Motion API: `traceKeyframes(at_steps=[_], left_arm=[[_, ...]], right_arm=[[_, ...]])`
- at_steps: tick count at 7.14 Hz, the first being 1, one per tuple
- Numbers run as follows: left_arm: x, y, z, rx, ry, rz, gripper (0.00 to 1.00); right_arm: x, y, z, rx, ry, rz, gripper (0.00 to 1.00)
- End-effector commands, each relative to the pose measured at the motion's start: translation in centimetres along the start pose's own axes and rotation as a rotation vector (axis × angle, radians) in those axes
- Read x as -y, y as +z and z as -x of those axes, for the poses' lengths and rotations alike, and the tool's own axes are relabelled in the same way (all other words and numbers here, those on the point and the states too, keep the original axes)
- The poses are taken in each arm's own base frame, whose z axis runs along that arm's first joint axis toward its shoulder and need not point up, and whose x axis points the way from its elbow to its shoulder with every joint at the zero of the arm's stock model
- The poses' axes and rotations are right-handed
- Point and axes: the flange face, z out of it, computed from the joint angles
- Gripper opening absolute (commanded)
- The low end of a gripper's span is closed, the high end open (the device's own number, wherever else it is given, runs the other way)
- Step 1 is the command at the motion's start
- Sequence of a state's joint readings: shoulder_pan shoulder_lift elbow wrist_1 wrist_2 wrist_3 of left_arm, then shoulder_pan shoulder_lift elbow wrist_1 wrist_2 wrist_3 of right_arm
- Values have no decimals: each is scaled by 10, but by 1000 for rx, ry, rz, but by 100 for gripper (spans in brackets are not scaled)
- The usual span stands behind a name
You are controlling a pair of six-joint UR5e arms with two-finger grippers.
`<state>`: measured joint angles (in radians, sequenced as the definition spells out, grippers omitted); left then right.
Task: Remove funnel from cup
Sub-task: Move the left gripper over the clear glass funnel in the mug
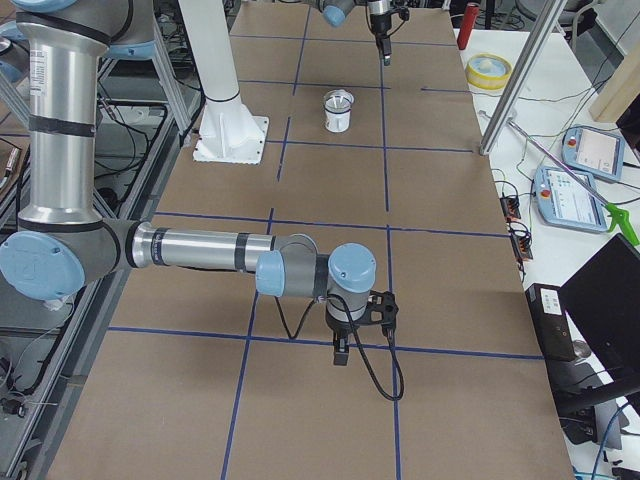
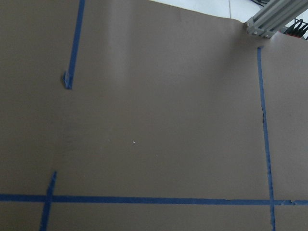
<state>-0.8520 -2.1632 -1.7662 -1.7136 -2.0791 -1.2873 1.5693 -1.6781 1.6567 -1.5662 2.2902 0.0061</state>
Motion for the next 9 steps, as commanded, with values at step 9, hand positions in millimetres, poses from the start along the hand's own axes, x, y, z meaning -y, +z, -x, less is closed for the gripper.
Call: traceKeyframes(at_steps=[9], left_arm=[[-144,102,-99,209,-65,94,74]], right_arm=[[0,0,0,0,0,0,100]])
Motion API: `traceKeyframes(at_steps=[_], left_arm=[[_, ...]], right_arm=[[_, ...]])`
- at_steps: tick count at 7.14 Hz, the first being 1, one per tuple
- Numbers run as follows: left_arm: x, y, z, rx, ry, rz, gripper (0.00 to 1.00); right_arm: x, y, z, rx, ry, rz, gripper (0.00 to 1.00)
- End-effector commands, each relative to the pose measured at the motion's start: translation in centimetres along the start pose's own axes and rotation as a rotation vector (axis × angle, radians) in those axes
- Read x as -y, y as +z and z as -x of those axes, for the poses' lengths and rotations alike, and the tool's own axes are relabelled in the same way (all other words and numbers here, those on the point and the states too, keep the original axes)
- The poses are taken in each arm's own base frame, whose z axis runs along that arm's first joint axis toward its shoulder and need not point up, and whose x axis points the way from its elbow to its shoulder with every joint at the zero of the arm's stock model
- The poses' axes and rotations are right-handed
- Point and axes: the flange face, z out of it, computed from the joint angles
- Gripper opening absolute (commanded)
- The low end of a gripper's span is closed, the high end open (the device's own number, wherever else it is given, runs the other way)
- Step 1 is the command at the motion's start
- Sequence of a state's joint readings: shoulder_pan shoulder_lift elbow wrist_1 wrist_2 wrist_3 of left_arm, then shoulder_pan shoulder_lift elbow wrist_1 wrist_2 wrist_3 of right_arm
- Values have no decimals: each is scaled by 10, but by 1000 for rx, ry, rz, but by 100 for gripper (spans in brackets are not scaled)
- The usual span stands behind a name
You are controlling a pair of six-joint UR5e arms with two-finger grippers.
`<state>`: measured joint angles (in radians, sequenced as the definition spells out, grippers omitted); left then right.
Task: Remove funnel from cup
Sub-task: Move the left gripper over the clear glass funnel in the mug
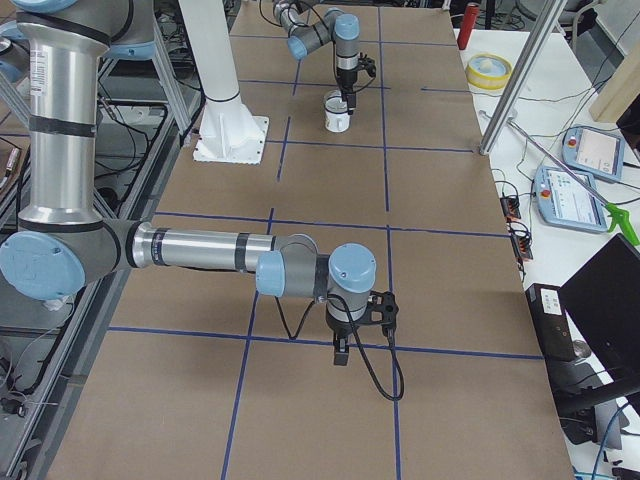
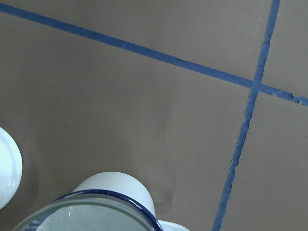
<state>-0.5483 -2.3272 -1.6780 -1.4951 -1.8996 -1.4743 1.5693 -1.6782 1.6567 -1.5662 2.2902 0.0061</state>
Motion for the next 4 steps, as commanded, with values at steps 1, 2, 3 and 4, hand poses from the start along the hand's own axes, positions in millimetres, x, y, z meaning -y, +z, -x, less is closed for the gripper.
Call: traceKeyframes(at_steps=[1,2,3,4], left_arm=[[-3,-4,1,17,-4,6,61],[-4,-7,-2,18,-5,6,60],[-5,-9,-4,14,-3,6,60],[-6,-8,-4,16,-2,8,60]], right_arm=[[0,0,0,0,0,0,100],[0,0,0,0,0,0,100],[0,0,0,0,0,0,100],[0,0,0,0,0,0,100]])
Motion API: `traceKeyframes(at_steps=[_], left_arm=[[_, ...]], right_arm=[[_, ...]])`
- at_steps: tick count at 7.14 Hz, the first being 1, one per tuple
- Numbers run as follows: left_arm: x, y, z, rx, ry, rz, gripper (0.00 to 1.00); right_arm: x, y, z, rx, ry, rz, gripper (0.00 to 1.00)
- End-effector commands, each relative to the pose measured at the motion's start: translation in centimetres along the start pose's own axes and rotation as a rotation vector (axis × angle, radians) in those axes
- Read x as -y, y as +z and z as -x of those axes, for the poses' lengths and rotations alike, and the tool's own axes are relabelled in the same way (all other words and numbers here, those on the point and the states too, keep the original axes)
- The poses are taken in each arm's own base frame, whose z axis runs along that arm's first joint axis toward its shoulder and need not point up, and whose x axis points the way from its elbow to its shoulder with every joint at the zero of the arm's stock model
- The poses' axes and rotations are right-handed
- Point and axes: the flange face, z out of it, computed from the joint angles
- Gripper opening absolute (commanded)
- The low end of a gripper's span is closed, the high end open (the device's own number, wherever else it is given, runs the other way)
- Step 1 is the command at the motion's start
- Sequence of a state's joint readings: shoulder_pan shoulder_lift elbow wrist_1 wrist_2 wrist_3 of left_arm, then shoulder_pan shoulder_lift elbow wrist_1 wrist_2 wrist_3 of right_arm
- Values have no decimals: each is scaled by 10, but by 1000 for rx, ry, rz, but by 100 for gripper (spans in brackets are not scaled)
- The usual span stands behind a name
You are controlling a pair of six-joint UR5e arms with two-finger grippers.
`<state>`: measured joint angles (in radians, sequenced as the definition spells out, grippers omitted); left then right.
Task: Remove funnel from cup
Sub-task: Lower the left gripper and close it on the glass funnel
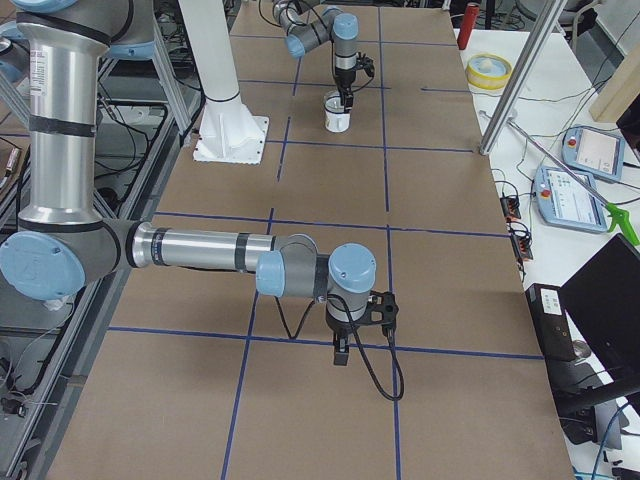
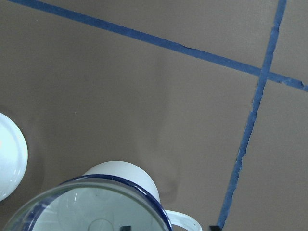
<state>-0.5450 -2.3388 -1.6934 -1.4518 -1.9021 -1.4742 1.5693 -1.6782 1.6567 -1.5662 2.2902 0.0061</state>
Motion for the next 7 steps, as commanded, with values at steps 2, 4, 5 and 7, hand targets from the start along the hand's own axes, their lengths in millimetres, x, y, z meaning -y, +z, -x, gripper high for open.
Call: traceKeyframes(at_steps=[2,4,5,7], left_arm=[[-6,3,-1,3,6,7,60],[-7,8,-1,13,6,10,44],[-9,5,0,27,7,13,0],[-15,-15,-1,44,11,13,0]], right_arm=[[0,0,0,0,0,0,100],[0,0,0,0,0,0,100],[0,0,0,0,0,0,100],[0,0,0,0,0,0,100]])
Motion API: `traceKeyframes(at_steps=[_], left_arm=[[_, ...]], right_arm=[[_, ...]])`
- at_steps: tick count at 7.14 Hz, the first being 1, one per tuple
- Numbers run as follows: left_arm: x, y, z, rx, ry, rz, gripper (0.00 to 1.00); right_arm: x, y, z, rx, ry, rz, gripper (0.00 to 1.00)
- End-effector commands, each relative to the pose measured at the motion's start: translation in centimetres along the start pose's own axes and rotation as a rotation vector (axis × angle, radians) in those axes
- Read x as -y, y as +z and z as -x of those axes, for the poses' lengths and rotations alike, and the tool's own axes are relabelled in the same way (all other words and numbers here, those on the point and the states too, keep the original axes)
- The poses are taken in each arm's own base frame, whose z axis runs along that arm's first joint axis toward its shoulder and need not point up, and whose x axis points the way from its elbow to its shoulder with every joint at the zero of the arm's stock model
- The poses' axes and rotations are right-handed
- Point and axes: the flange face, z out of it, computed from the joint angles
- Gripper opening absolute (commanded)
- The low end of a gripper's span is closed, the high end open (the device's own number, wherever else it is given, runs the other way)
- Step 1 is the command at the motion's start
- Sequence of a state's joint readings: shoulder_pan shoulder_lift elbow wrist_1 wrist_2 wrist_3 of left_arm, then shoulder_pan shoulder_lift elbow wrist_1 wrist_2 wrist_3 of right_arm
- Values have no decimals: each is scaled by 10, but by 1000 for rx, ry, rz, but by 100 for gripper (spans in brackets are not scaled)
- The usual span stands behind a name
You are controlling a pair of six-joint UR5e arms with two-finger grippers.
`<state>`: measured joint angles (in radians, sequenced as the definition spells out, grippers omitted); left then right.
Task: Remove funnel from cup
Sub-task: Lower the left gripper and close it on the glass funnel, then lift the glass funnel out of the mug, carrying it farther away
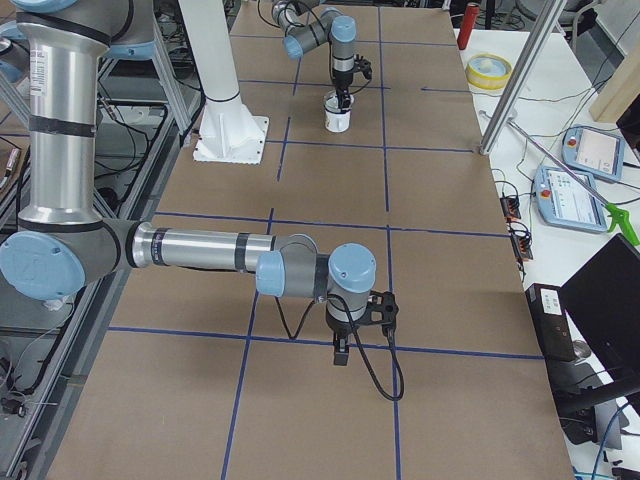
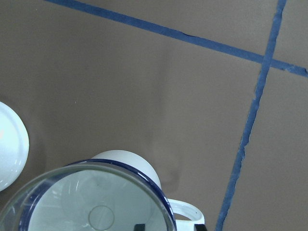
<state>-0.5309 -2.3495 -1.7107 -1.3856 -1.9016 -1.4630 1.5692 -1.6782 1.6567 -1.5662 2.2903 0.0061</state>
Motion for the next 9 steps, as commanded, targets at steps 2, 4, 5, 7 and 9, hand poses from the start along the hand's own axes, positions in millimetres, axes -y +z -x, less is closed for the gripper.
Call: traceKeyframes(at_steps=[2,4,5,7,9], left_arm=[[-8,-26,3,3,2,-2,0],[-24,-78,8,-18,6,-7,0],[-13,-123,7,-52,-18,-40,0],[29,-185,26,-164,-162,-139,0],[73,-212,42,-454,-376,-293,0]], right_arm=[[0,0,0,0,0,0,100],[0,0,0,0,0,0,100],[0,0,0,0,0,0,100],[0,0,0,0,0,0,100],[0,0,0,0,0,0,100]])
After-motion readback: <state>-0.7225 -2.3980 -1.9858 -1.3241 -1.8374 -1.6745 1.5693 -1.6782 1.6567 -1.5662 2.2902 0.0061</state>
